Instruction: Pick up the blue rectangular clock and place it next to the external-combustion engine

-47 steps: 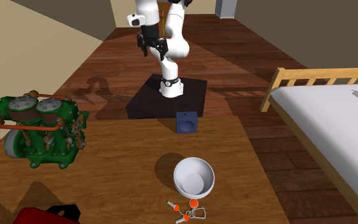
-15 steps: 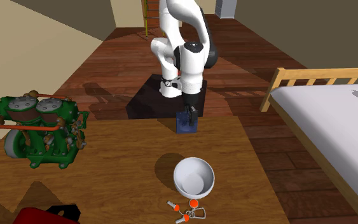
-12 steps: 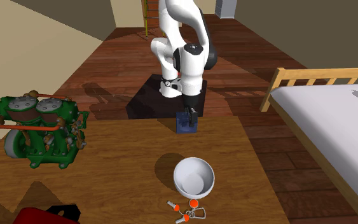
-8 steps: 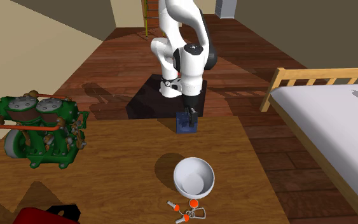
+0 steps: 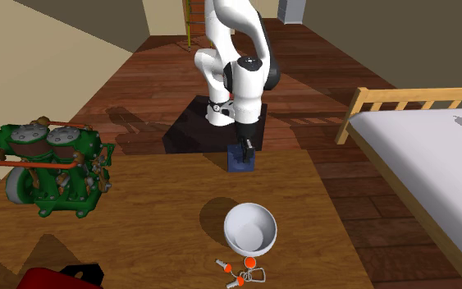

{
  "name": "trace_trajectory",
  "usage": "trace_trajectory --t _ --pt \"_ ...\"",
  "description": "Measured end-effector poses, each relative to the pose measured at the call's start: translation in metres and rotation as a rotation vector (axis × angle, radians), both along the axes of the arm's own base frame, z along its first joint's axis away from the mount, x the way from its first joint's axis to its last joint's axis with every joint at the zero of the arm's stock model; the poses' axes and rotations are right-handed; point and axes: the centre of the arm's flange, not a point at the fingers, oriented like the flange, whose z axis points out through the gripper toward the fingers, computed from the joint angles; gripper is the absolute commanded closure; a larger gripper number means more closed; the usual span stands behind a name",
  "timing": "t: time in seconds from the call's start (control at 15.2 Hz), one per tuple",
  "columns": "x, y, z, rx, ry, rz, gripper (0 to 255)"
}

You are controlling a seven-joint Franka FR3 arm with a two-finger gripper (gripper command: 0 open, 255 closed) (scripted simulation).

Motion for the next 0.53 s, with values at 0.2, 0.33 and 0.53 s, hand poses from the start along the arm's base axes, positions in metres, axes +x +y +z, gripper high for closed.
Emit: trace_trajectory --t 0.2,0.33,0.53 --pt "0.0 0.0 0.0 0.0 0.0 0.0 255" --pt "0.0 0.0 0.007 0.0 0.0 0.0 255" --pt "0.001 0.0 0.02 0.0 0.0 0.0 255"
